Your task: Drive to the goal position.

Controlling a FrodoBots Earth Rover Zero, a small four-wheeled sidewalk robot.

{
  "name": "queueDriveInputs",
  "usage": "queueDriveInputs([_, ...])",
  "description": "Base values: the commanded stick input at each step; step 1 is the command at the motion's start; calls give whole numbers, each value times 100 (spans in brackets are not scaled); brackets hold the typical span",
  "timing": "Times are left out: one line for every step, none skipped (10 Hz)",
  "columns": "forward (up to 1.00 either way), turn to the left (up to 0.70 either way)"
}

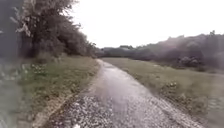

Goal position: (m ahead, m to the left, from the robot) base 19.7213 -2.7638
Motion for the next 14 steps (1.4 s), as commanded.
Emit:
queueDriveInputs([85, 0])
queueDriveInputs([85, 0])
queueDriveInputs([85, 0])
queueDriveInputs([85, 0])
queueDriveInputs([85, 0])
queueDriveInputs([85, 0])
queueDriveInputs([85, 0])
queueDriveInputs([85, 0])
queueDriveInputs([85, 0])
queueDriveInputs([85, 0])
queueDriveInputs([85, 0])
queueDriveInputs([85, 0])
queueDriveInputs([85, 0])
queueDriveInputs([85, 0])
